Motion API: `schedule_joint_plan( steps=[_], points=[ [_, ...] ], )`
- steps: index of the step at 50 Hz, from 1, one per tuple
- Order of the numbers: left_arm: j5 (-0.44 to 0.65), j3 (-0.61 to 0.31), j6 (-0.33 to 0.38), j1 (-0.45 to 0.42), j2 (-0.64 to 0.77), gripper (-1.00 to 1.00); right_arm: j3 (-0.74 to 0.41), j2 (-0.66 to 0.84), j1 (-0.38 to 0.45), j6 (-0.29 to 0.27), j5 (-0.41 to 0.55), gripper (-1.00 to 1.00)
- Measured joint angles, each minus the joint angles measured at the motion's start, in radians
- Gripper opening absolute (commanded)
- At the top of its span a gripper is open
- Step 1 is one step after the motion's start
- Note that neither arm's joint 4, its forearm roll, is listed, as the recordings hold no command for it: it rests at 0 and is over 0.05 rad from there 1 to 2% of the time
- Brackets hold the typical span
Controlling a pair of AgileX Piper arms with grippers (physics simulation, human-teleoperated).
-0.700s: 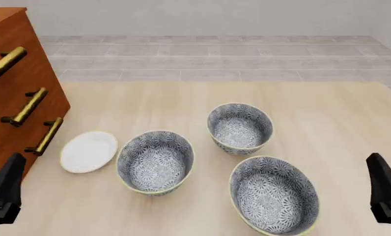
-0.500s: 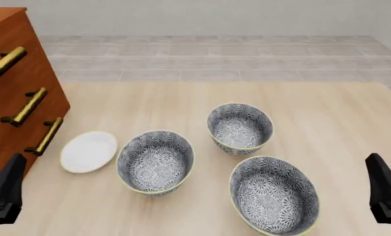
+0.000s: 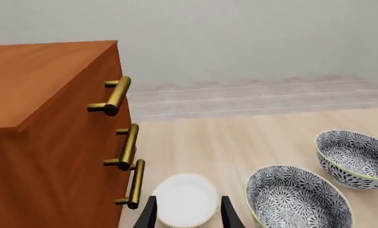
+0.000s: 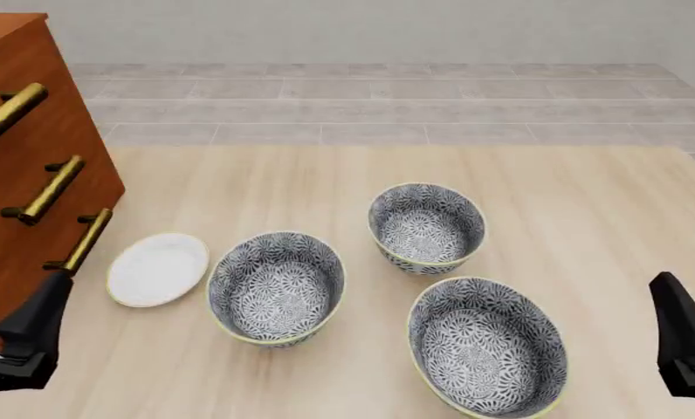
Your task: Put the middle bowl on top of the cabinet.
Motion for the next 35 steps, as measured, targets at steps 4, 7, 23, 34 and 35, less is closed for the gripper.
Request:
schedule_joint_plan(
  steps=[4, 7, 23, 34, 35],
  points=[
    [-0.037, -0.014, -0.002, -0.028, 0.089, 1.0, -0.001, 0.0, 0.0, 0.0, 0.001, 1.0],
    [-0.065, -0.028, -0.004, -0.048, 0.164, 1.0, 0.0, 0.0, 0.0, -0.001, 0.002, 1.0],
    [-0.124, -0.136, -0.023, -0.13, 0.496, 1.0, 0.005, 0.002, 0.003, 0.003, 0.005, 1.0],
    [-0.089, -0.215, -0.027, -0.166, 0.637, 1.0, 0.009, 0.007, 0.005, 0.006, 0.004, 1.0],
    [-0.084, -0.22, -0.026, -0.169, 0.647, 1.0, 0.009, 0.007, 0.005, 0.007, 0.004, 1.0]
  ],
)
